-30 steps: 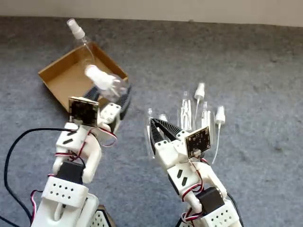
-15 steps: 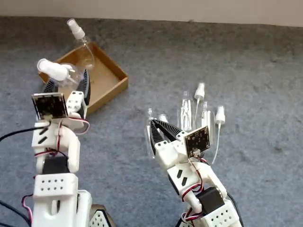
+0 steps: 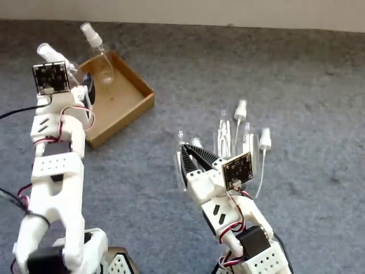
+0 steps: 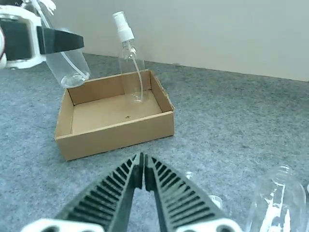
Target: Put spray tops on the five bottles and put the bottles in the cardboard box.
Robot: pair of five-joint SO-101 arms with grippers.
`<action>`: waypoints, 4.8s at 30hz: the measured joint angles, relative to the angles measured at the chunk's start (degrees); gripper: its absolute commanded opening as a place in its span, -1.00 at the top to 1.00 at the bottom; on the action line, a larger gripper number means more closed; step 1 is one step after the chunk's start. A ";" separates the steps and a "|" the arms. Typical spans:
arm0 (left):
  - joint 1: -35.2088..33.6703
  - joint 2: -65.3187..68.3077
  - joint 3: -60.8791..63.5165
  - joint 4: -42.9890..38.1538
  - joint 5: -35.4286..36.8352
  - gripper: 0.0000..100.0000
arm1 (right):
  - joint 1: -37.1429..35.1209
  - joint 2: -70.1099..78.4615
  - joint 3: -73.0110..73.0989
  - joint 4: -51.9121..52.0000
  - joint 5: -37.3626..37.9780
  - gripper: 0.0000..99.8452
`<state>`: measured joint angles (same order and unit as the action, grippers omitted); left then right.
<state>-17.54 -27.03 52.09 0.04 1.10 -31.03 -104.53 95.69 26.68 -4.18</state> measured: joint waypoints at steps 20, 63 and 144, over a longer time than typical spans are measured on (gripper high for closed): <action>-4.13 34.99 -22.59 -2.99 0.00 0.82 | 0.00 0.00 0.00 0.00 0.00 0.99; -5.01 46.86 -24.09 -18.37 -0.44 0.54 | 0.18 0.00 0.00 0.00 0.00 0.99; -4.92 39.65 -16.18 -19.08 -7.47 0.61 | 0.35 0.00 0.00 0.00 0.00 0.99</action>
<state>-22.46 12.62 35.91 -19.03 -6.37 -30.68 -104.53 95.69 26.68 -4.18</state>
